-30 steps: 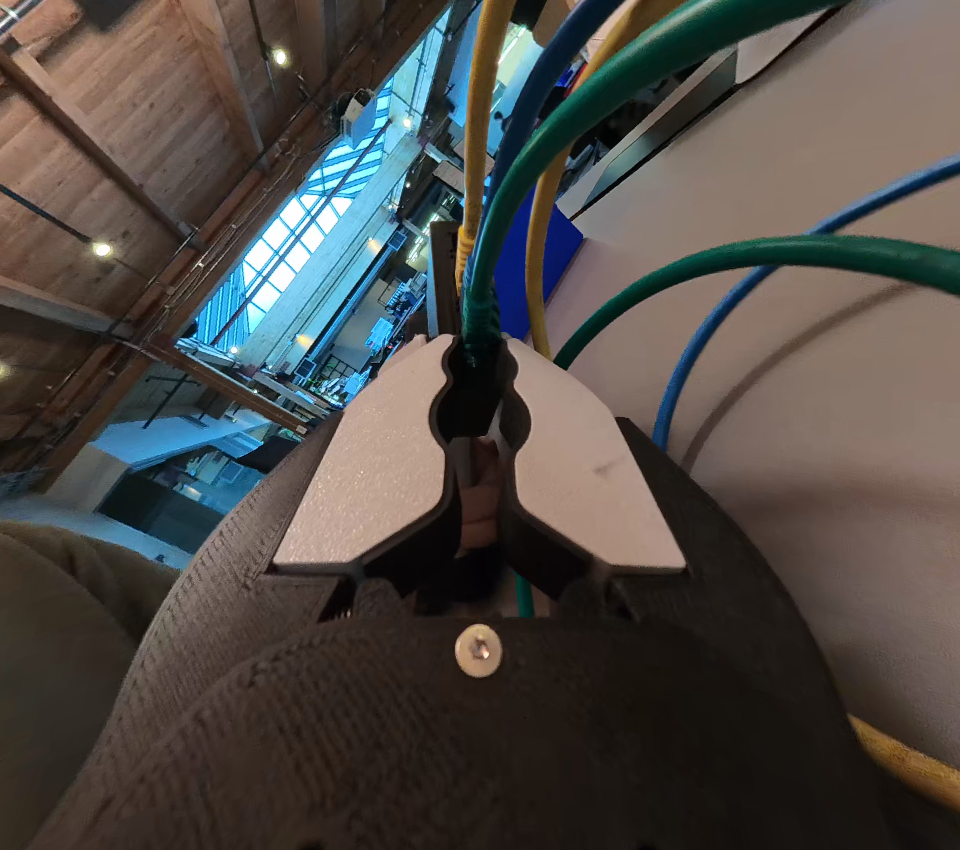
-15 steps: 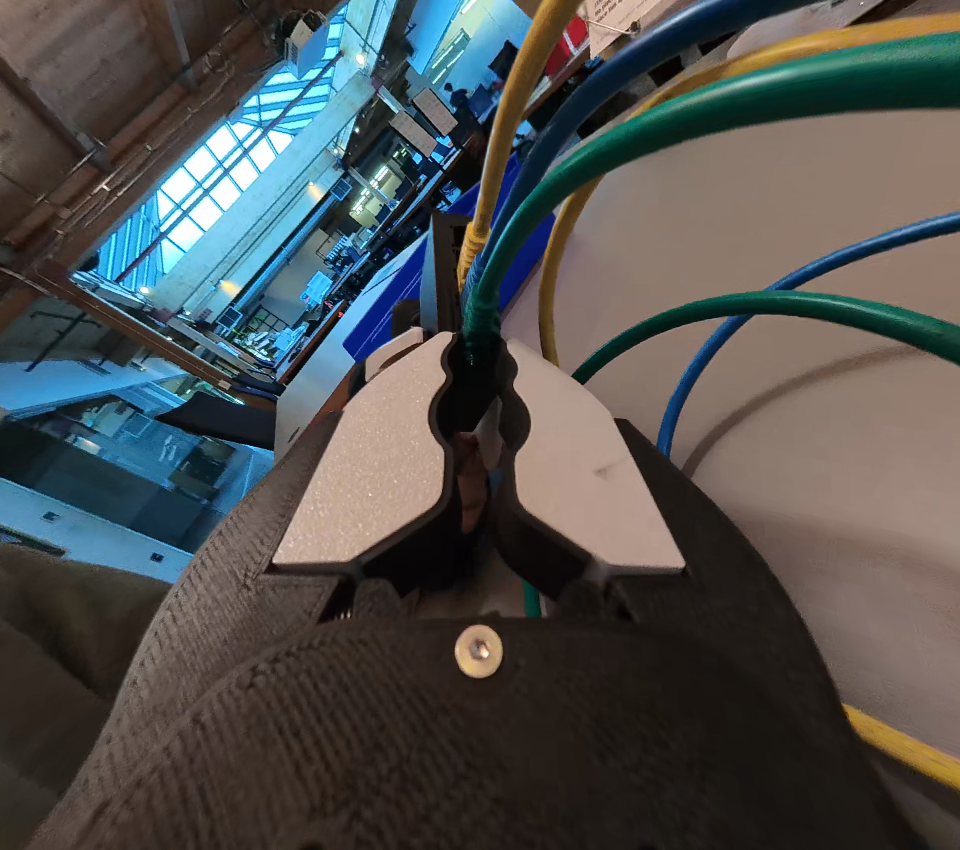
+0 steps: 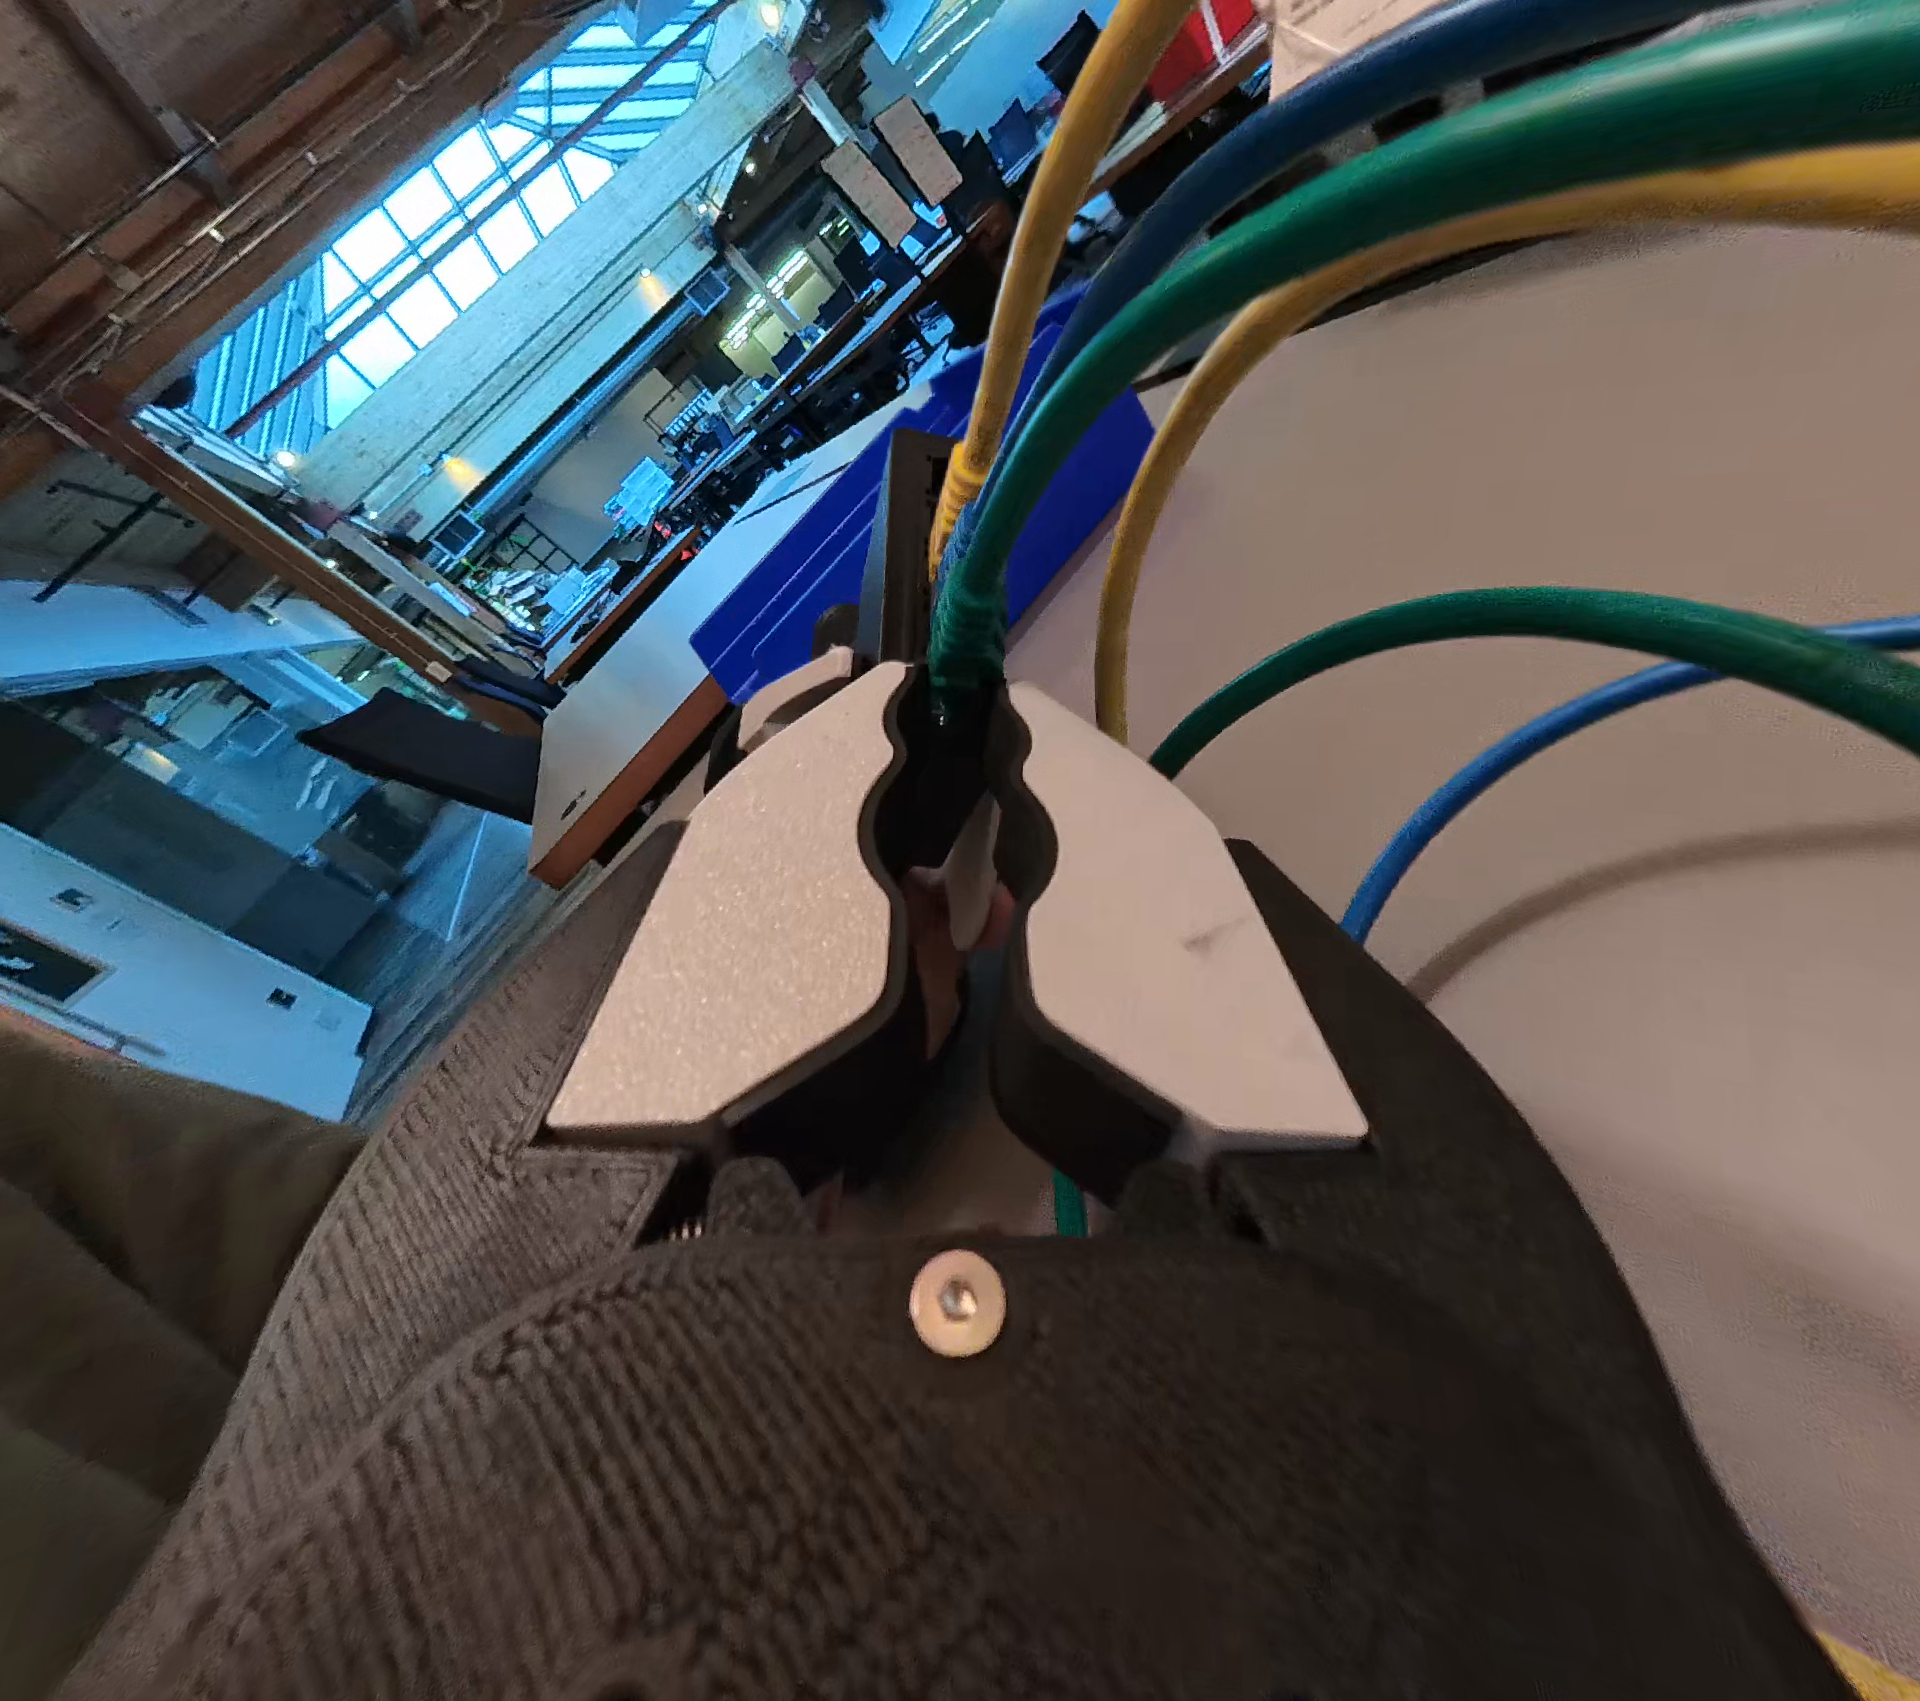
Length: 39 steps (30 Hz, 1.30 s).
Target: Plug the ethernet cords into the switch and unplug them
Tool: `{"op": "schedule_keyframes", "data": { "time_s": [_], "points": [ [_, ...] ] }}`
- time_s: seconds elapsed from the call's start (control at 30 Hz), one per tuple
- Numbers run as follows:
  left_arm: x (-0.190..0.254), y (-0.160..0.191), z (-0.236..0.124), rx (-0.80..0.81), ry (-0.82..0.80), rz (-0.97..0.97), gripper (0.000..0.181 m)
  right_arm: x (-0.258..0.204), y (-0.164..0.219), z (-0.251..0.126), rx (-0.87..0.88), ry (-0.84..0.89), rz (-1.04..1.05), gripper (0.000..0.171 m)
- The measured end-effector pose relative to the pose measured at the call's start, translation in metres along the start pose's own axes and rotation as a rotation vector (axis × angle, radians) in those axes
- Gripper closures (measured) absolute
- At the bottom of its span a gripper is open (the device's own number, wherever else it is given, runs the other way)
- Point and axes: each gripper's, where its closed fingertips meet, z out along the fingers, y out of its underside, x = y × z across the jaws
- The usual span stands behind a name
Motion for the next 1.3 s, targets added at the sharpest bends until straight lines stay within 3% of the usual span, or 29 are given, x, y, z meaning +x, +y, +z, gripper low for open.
{"op": "schedule_keyframes", "data": {
  "time_s": [0.3, 0.87, 1.03, 1.13, 1.3],
  "points": [
    [0.000, -0.007, -0.011, 0.055, -0.043, 0.108, 0.155, -0.002, 0.010, 0.005, 0.081, -0.050, 0.091, 0.158],
    [-0.009, -0.011, -0.011, 0.106, -0.082, -0.025, 0.154, 0.007, 0.009, 0.006, 0.237, 0.003, 0.207, 0.161],
    [-0.007, -0.010, -0.010, 0.093, -0.089, -0.049, 0.154, 0.013, 0.011, 0.005, 0.282, 0.005, 0.327, 0.142],
    [-0.007, -0.009, -0.008, 0.084, -0.103, -0.035, 0.155, 0.006, 0.008, 0.004, 0.282, -0.010, 0.308, 0.158],
    [-0.007, -0.005, -0.005, 0.069, -0.113, -0.010, 0.154, 0.007, 0.006, 0.000, 0.299, 0.010, 0.310, 0.158]
  ]
}}
